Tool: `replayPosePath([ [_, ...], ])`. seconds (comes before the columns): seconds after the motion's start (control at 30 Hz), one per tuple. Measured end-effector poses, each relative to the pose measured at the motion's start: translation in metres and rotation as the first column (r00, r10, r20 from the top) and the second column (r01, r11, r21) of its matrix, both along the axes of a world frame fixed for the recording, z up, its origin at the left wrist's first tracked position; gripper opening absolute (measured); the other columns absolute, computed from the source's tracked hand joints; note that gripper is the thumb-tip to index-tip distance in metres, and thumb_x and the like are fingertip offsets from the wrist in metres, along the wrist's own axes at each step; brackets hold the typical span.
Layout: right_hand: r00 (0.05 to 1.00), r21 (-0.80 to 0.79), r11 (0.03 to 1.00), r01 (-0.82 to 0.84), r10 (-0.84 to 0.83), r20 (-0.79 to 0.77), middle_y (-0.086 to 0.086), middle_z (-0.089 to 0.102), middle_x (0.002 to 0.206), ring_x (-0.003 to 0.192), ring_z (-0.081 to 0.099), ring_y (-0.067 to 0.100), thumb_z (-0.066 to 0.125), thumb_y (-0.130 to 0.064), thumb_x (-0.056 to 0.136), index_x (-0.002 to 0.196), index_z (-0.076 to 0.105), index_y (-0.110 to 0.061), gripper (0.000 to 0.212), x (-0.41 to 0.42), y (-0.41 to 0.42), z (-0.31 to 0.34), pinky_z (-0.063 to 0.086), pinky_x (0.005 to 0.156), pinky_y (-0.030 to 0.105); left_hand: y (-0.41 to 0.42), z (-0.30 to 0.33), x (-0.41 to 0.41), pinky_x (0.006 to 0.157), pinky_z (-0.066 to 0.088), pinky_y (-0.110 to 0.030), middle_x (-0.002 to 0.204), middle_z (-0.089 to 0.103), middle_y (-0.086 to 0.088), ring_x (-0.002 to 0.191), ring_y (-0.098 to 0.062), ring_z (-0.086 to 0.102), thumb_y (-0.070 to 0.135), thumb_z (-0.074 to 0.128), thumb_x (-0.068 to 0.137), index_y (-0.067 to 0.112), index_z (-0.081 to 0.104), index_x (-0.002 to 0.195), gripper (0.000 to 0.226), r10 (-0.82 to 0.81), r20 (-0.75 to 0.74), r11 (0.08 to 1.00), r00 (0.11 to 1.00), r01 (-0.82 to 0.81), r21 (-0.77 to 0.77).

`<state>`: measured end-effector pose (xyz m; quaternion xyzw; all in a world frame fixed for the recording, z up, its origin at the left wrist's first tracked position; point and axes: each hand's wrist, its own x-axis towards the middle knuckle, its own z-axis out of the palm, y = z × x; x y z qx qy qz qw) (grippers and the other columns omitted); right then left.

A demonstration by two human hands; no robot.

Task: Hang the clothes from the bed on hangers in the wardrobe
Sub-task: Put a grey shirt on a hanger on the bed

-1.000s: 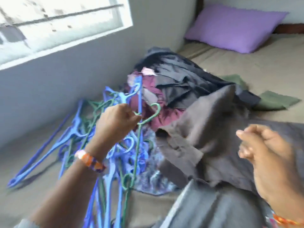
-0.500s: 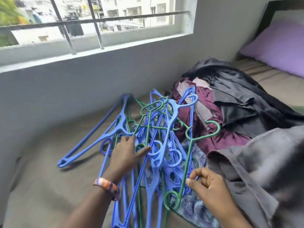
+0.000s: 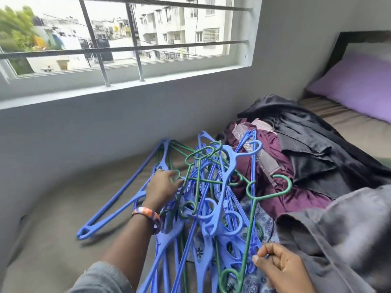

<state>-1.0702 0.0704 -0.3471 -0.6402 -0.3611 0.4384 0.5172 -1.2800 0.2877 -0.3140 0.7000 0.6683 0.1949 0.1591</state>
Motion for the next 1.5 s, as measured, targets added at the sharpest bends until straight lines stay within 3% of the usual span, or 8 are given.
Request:
replayPosePath([
  [0.2,0.998,-0.025,0.999,0.044,-0.045,-0.043,0.008,0.036,0.038,0.029,0.024,0.006,0.065,0.018,0.073,0.06,0.052,0.003,0.024,-0.002,0.003,-0.004,0.021,0.034,0.011,0.014,-0.016,-0.074,0.076,0.044,-0.028,0.102,0.064,-0.013,0.095,-0.026,0.061,0.043,0.068,0.077,0.006,0.06,0.103,0.046,0.06,0.104,0.956,0.993,-0.027,-0.293],
  [0.4,0.997,-0.042,0.999,0.024,-0.027,-0.074,0.009,0.037,0.039,0.03,0.025,0.008,0.066,0.016,0.073,0.06,0.053,0.001,0.024,-0.002,0.003,-0.004,0.023,0.035,0.012,-0.009,-0.009,-0.102,0.062,0.04,-0.027,0.07,0.064,-0.006,0.073,-0.022,0.059,0.011,0.072,0.073,0.013,0.069,0.081,0.008,0.07,-0.099,0.998,0.993,-0.069,0.013],
  [0.5,0.997,-0.056,0.998,0.018,-0.022,-0.067,0.008,0.037,0.038,0.03,0.025,0.008,0.067,0.015,0.073,0.061,0.053,0.001,0.023,-0.002,0.001,0.002,0.024,0.036,0.011,-0.017,0.023,-0.103,0.061,0.052,-0.028,0.067,0.067,-0.01,0.063,-0.025,0.064,0.006,0.068,0.078,0.012,0.073,0.083,0.009,0.137,0.221,0.981,0.966,-0.164,0.109],
  [0.67,1.0,0.068,0.998,0.018,-0.016,-0.021,0.001,0.044,0.04,0.033,0.034,0.006,0.068,0.01,0.075,0.082,0.059,-0.004,0.018,-0.006,0.005,0.034,0.032,0.04,0.011,-0.057,0.093,-0.04,0.037,0.03,-0.012,0.053,0.052,0.005,0.045,-0.004,0.041,0.003,0.063,0.085,0.009,0.072,0.093,0.014,-0.13,0.782,0.984,0.61,-0.018,0.179],
  [0.9,0.923,0.374,0.886,0.275,-0.135,-0.359,-0.015,0.053,0.116,0.084,0.062,-0.005,0.085,-0.066,0.016,0.129,0.038,-0.037,0.126,0.009,-0.008,0.092,0.053,0.052,0.022,-0.142,0.1,0.135,0.045,0.035,-0.016,0.061,0.05,0.008,0.05,0.004,0.042,0.007,0.063,0.085,0.004,0.07,0.094,0.012,-0.644,0.64,0.72,0.418,0.614,0.324],
  [1.17,0.601,0.343,0.748,0.568,-0.092,-0.794,0.004,0.063,0.11,0.118,0.057,0.015,0.092,-0.052,0.011,0.088,0.077,-0.025,0.082,0.102,-0.104,0.091,0.041,0.105,0.038,-0.274,0.079,0.27,0.073,0.036,-0.031,0.058,0.047,0.014,0.062,0.0,0.043,0.043,0.042,0.088,0.022,0.056,0.068,0.032,-0.525,0.836,0.455,0.157,0.883,0.119],
  [1.33,0.589,0.212,0.741,0.637,-0.291,-0.754,0.011,0.064,0.1,0.076,0.061,0.021,0.091,-0.044,0.006,0.084,0.069,-0.015,0.087,0.153,-0.163,0.085,0.054,0.059,0.033,-0.257,0.098,0.248,0.08,0.051,-0.032,0.089,0.07,-0.006,0.076,-0.006,0.056,0.037,0.057,0.087,0.005,0.069,0.099,0.037,-0.929,0.368,0.085,0.034,0.989,0.125],
  [1.5,0.513,0.239,0.772,0.589,-0.128,-0.849,0.02,0.059,0.102,0.059,0.049,0.019,0.087,-0.034,0.034,0.106,0.052,-0.011,0.084,0.166,-0.188,0.069,0.042,0.045,0.029,-0.158,0.094,0.184,0.072,0.053,-0.034,0.089,0.065,0.005,0.086,-0.019,0.064,0.044,0.07,0.074,0.028,0.063,0.067,0.019,-0.706,-0.492,0.527,0.509,0.842,0.115],
])
